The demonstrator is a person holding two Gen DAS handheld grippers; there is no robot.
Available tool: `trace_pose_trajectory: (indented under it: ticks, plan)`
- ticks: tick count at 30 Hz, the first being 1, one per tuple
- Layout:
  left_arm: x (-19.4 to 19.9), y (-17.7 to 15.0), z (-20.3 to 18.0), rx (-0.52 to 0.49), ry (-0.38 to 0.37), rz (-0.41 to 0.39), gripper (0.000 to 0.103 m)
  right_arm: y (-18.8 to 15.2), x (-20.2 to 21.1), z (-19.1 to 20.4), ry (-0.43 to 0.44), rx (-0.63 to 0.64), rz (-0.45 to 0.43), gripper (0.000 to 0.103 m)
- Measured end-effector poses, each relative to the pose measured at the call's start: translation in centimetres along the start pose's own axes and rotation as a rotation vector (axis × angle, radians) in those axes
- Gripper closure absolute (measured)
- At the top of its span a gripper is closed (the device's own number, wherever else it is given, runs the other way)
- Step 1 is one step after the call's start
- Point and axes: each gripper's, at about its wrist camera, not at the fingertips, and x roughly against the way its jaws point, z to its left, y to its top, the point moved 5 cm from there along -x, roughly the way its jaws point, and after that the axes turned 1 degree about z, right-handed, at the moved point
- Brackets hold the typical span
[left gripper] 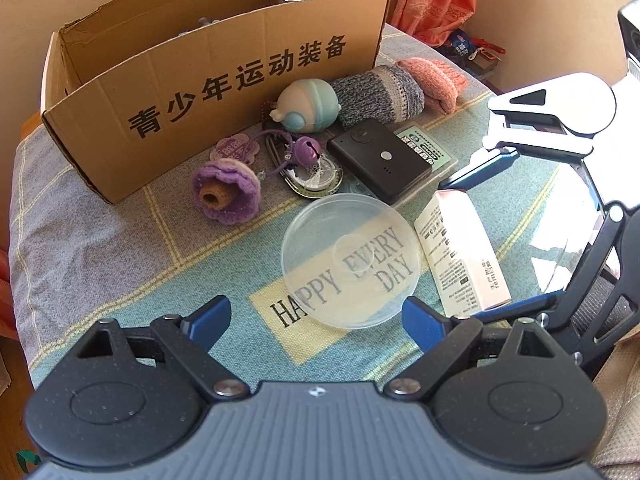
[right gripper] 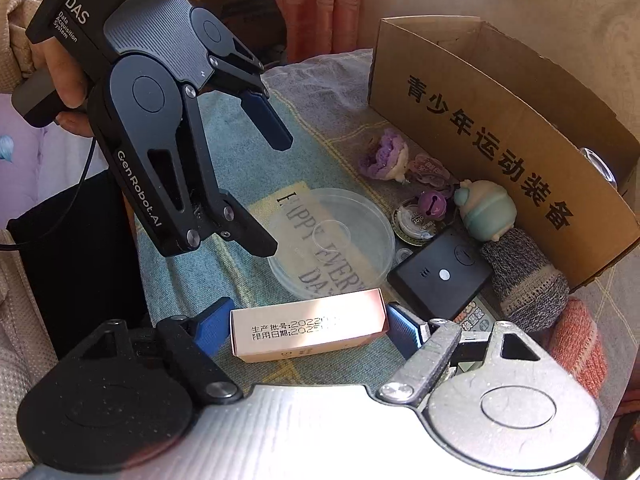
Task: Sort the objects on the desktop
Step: 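Close left tool on the clear lid while right tool closes on the pink box, then lift the lid with left tool while right tool lifts the pink box toward the cardboard box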
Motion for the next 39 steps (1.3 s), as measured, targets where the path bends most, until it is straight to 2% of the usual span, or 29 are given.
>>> trace_pose_trajectory:
  ticks: [6, 13, 22, 29, 39]
  plan:
    - [-0.9, 0.6, -1.5, -0.041, -0.024, -0.006, 0.011, -1.0, 0.6, -1.8, -0.044, -0.066, 0.017, 0.018]
    - [-2.9, 1.2, -3.1, -0.117, 0.021, -0.005, 0.010, -2.4, 1.3, -2.9, -0.065, -0.119, 0.026, 0.018]
    - [-3.7, 2.2, -2.6, -0.061, 0.017, -0.048, 0.012, -2.5, 1.4, -2.9, -0.072, -0.120, 0.030, 0.018]
    - [-2.7, 2.3, -2.2, -0.032, 0.011, -0.062, 0.014, -2.5, 1.6, -3.0, -0.079, -0.118, 0.028, 0.018]
    - [0.4, 3.4, -2.3, -0.060, 0.005, -0.088, 0.014, -1.4, 3.0, -3.7, -0.088, -0.111, -0.006, 0.018]
